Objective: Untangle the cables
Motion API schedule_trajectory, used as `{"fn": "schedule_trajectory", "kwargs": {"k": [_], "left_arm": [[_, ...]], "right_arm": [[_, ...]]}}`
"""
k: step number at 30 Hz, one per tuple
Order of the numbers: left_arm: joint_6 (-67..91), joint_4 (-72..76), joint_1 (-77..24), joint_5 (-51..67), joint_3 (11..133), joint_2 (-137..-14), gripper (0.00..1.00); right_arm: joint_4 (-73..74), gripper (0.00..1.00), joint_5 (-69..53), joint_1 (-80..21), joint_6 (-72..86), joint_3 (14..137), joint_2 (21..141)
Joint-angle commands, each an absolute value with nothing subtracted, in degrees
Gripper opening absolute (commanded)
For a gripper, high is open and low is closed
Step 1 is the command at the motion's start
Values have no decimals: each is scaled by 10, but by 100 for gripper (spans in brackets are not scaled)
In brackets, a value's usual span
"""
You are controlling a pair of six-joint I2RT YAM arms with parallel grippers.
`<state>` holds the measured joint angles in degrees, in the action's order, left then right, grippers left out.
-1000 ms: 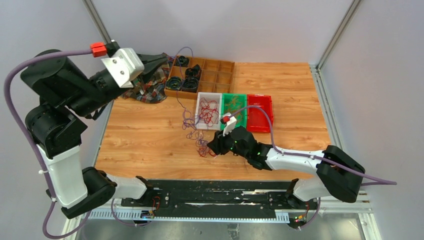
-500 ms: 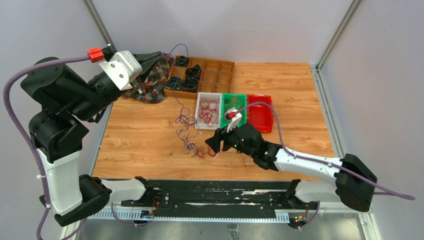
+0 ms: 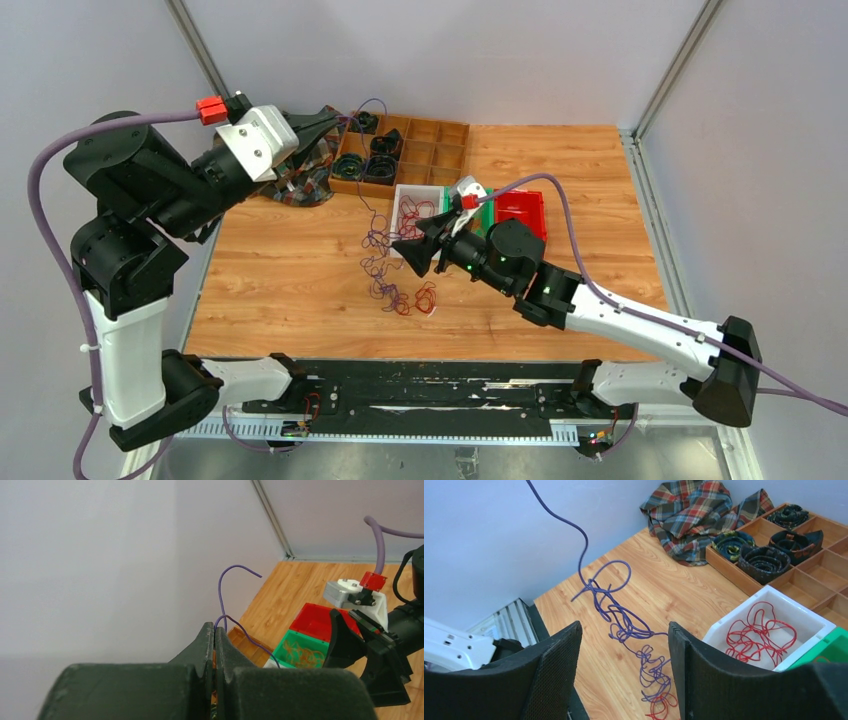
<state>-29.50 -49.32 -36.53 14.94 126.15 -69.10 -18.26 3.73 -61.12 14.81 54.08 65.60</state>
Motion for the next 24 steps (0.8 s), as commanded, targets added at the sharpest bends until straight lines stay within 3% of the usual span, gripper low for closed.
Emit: {"fn": "schedule_trajectory", "kwargs": {"k": [1,16,24], "left_arm": [[-285,-473,-368,164,1264,-687,0],[-275,-473,-368,169,1267,-685,0],[-271,-473,-368,174,1275,-682,0]], "right_arm": [[-168,63,40,-622,118,559,675],[-185,63,73,-629,101,594,718],[-191,53,168,-641,61,615,750]]}}
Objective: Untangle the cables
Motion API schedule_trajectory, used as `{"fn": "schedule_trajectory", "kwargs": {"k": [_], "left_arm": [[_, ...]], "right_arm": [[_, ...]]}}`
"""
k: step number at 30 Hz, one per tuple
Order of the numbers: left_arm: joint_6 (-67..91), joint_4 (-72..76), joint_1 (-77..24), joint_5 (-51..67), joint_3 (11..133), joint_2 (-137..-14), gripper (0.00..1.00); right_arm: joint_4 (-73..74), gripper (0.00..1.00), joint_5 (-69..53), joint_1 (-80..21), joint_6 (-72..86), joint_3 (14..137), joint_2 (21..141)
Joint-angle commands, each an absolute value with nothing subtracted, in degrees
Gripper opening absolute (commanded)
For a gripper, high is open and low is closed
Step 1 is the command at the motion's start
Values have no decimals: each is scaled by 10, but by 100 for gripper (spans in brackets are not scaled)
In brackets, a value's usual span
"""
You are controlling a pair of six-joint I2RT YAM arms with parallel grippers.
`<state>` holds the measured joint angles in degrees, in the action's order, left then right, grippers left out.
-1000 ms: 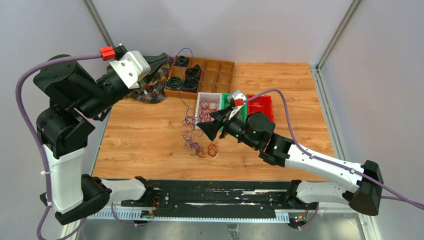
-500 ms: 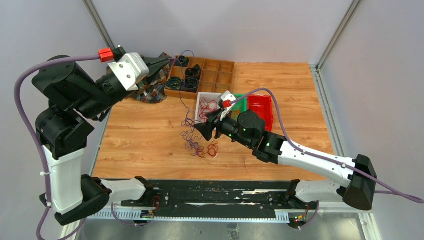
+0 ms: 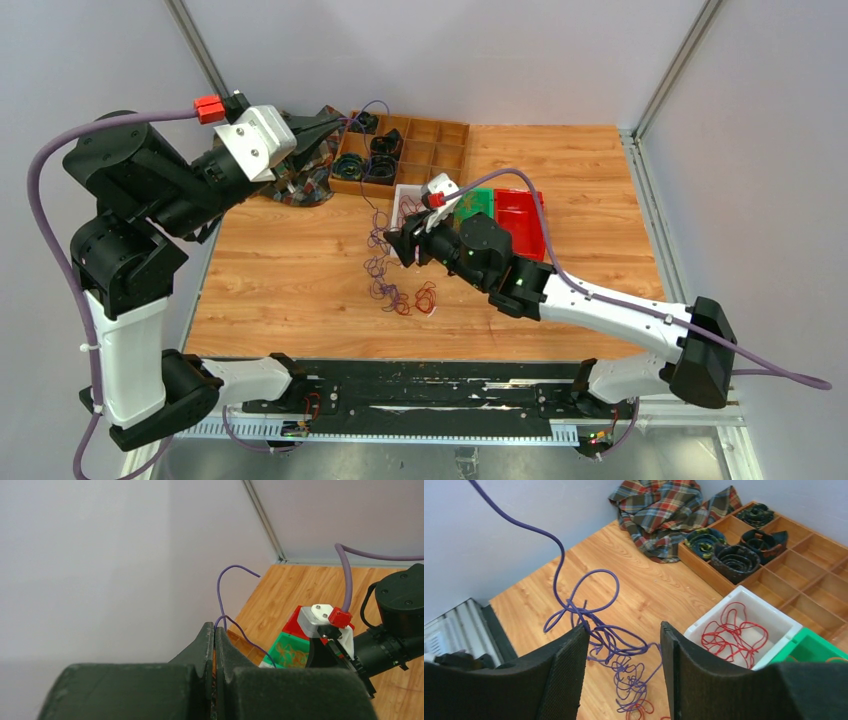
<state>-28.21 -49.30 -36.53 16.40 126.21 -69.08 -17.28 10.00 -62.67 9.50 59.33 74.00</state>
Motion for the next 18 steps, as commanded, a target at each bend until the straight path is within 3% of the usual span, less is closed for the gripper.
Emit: {"fn": "schedule_trajectory", "kwargs": {"k": [1,18], "left_arm": [[-270,-473,-368,176,1275,-682,0],[-259,-474,-368,193,1274,-681,0]], "right_arm": [[-197,52,174,-642,57,615,753],[-331,55,235,-680,-2,620,796]]}}
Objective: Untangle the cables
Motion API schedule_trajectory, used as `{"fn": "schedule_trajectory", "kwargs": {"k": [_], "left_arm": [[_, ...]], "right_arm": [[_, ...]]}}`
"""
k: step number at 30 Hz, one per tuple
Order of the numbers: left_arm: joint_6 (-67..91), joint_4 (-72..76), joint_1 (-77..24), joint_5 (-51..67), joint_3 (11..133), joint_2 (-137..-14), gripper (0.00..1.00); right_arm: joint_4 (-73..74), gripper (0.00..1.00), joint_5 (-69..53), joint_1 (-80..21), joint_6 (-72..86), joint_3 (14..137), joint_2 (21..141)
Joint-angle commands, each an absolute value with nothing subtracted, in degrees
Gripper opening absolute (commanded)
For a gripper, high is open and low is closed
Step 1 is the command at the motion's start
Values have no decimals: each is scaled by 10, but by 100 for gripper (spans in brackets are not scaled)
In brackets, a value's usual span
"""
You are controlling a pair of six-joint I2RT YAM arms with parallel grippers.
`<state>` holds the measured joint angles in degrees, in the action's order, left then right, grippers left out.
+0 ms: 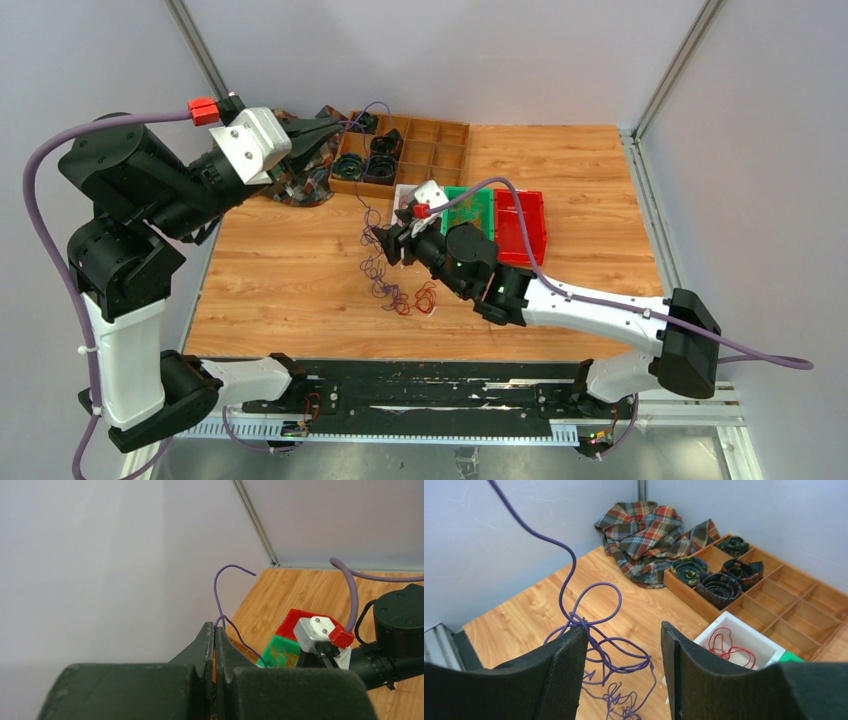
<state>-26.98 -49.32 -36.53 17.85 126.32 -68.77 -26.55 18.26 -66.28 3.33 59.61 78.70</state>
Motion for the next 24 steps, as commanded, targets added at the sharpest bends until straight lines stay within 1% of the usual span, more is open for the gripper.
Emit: {"fn": "schedule_trajectory", "kwargs": {"k": [1,6,8,11,15,24], "left_arm": [[-258,-474,-368,196,1273,-680,0],[-258,-475,-368,211,1261,-670,0],[-258,-474,-368,217,1263,-669,0],[-256,-474,-368,223,1265,-668,0],[-253,-474,-368,234,1267,-666,1],[-236,-474,-368,240,1302,-673,0]], "right_arm": [[-341,55,243,-681,-6,620,799],[-357,54,251,-682,-31,634,827],[-362,53,276,-682,-39,636,839],[-383,50,291,-683,-48,639,852],[-394,45,313,-682,-70,651,878],[-417,43,347,-682,-79,641,942]]}}
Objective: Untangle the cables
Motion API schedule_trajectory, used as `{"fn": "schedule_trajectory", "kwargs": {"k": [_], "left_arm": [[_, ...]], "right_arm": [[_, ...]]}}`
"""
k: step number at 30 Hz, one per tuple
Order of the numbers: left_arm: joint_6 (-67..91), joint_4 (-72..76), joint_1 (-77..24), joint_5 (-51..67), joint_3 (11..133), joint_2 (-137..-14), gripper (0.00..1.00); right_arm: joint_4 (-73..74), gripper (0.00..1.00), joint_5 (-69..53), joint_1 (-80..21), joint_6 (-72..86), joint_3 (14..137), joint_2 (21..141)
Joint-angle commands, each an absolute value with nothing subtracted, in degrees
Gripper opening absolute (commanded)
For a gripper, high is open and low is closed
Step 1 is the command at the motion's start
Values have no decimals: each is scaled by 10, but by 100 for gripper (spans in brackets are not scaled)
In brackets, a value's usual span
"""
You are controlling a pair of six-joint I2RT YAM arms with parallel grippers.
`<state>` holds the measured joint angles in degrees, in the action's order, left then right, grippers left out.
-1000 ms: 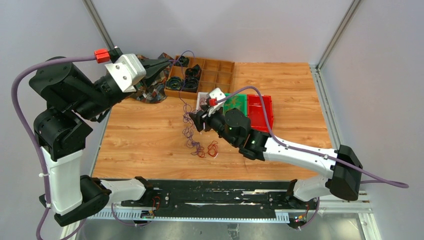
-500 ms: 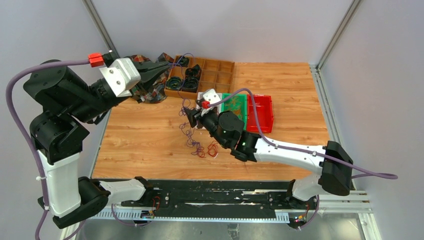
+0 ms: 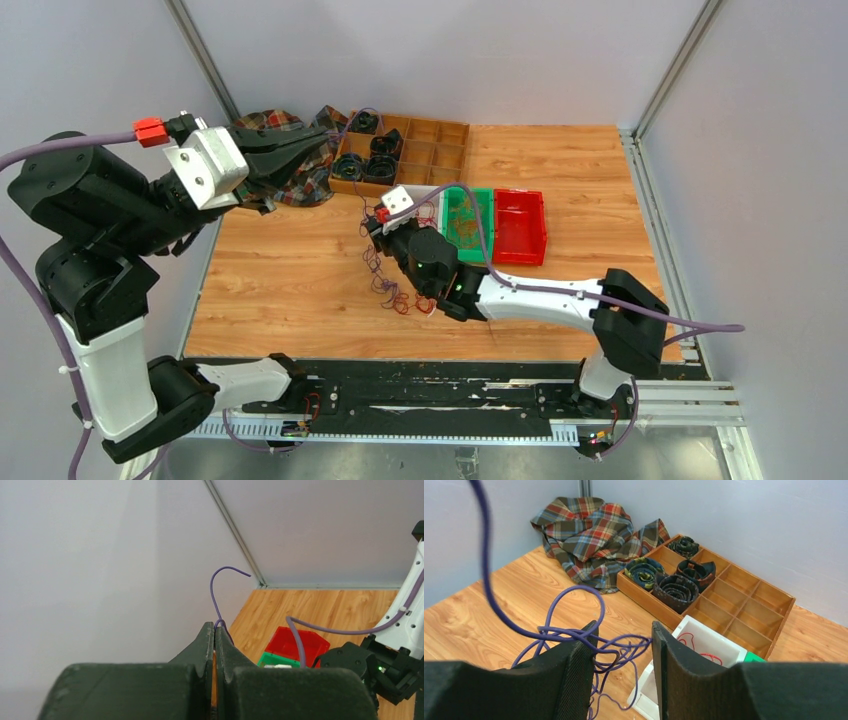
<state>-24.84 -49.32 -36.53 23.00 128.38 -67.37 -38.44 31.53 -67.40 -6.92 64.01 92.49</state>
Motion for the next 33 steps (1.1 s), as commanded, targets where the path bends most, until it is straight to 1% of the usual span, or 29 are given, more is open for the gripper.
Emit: {"fn": "schedule_trajectory", "kwargs": {"k": [1,6,11,15,18,21,24,29,33], "left_arm": [[-237,-474,-368,239,1305,-674,0],[-253,-473,-369,217,1348,-687,0],[-294,-466,-368,158,1412,-712,0],[-329,-425,-369,113,1417,-710,0],[-352,-376,-368,68,1410,-709,0],[-380,-283,-368,0,1381,-704,0],[-405,-204,-369,-51,1348,-698,0],[-422,-143,-368,-78,1365,-709,0],[-466,-117,-368,-82,1395,-728,0]], "right_arm": [[-417,43,350,-682,-73,637,944],[-414,44,366,-681,-38,592,937],[-414,48,380,-668,45,489,912],[-402,47,385,-659,106,420,884],[-397,47,390,-659,143,372,857],[-386,47,395,-659,175,331,830],[-348,50,407,-658,204,312,802],[-340,54,397,-656,219,281,754],[-332,54,383,-647,227,266,732]]}}
